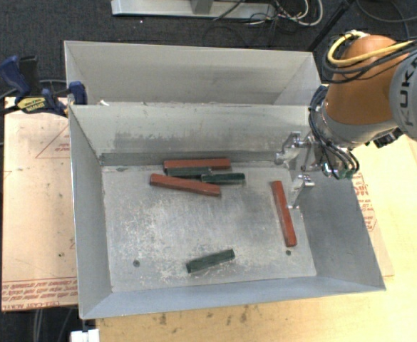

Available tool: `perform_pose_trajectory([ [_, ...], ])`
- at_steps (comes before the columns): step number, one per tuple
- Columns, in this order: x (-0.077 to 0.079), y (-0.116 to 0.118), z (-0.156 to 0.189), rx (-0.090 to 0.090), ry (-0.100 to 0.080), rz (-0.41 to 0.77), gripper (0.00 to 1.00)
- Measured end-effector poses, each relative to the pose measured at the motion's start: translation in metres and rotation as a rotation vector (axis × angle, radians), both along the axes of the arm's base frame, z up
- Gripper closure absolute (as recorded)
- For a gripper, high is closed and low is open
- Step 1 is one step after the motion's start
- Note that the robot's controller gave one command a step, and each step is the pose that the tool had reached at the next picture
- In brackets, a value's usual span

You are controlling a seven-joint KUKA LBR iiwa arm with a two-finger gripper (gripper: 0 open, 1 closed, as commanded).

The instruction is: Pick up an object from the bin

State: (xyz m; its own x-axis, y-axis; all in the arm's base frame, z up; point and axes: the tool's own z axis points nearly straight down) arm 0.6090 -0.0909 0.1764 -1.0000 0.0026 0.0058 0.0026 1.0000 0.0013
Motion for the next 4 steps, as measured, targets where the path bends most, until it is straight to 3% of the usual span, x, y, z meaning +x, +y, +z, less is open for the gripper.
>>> perform_pose_trajectory([
  [1, 0.002, 0.000, 0.005, -0.001, -0.007, 0.001, 0.00],
  [2, 0.014, -0.001, -0.019, -0.003, -0.017, 0.174, 0.00],
  [3, 0.031, -0.015, -0.086, -0.001, -0.013, 0.426, 0.00],
  [4, 0.034, -0.032, -0.097, -0.002, -0.012, 0.531, 0.00],
])
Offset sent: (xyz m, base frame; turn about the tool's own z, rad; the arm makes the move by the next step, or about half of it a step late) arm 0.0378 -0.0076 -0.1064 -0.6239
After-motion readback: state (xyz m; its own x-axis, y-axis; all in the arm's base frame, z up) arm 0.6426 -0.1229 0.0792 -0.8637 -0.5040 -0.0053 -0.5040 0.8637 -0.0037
